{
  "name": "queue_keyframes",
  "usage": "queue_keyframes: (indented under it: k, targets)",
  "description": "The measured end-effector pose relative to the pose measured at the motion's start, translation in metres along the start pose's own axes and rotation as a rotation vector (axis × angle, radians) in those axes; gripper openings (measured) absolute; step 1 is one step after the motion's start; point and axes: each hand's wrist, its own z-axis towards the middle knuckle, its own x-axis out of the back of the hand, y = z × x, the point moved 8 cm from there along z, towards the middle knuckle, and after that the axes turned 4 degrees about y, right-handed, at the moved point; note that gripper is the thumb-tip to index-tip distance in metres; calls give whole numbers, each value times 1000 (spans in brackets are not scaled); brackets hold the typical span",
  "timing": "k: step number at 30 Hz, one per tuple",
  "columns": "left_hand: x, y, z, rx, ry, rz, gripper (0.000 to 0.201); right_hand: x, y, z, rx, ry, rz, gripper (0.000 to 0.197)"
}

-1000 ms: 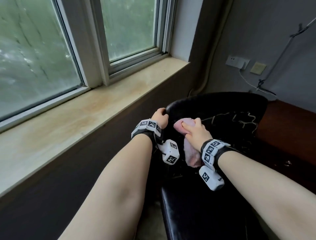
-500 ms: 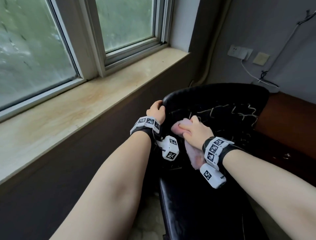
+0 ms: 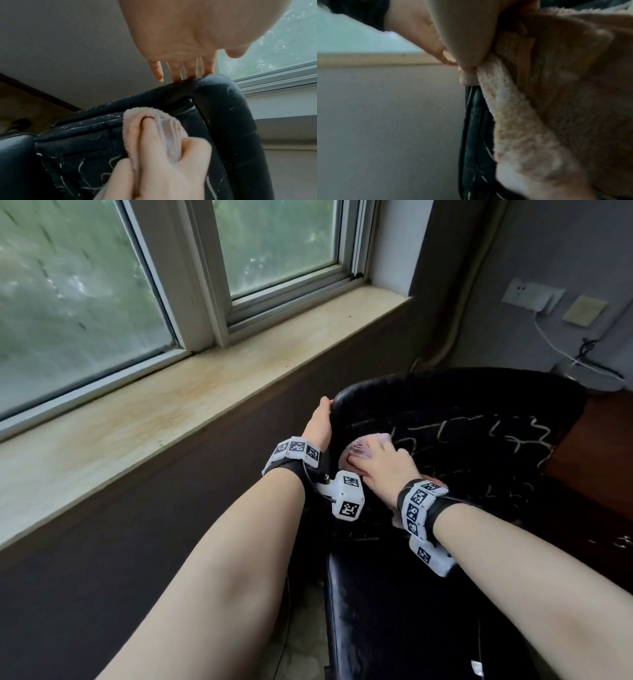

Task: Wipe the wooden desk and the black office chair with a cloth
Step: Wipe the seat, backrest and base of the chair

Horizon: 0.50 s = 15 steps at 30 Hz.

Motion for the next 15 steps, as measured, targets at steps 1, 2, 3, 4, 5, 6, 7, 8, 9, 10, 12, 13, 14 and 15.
queue_keyframes:
  k: [1,2,3,4,5,6,7,8,9,10,12,13,14,15]
  targets:
    - [-3,-6,10,-3,4,2,71,-9,1,-4,14,-22,-10,44]
    - [-5,-14,22,-7,13,16,83,-15,4,-7,12,-33,0,44]
    - [-7,-14,22,-20,15,39,91,-19,7,-9,6,-41,23,44]
    - [-8,-9,14,-26,14,82,91,-20,9,-10,3,-52,47,42]
    - [-10,3,-4,-42,8,105,81,-20,11,-10,-5,-67,70,40]
    - [-11,16,-20,-50,10,125,63,-20,12,-11,-12,-85,89,38]
    - [-11,23,-29,-59,25,130,49,-17,13,-12,-17,-97,109,36]
    - [-11,25,-31,-67,53,129,47,-14,14,-14,-22,-101,133,34]
    - [-11,26,-30,-92,82,112,58,-10,17,-17,-30,-86,166,33]
    - [-12,24,-28,-118,114,92,76,-4,22,-20,-39,-60,200,33]
    - [-15,13,-26,-118,151,86,87,9,36,-26,-66,8,274,34]
    - [-18,12,-28,-123,159,112,81,16,44,-28,-84,47,306,36]
    - [-18,11,-27,-143,187,144,75,22,53,-28,-101,86,334,37]
    - [-18,11,-27,-169,219,170,72,28,61,-27,-116,124,358,39]
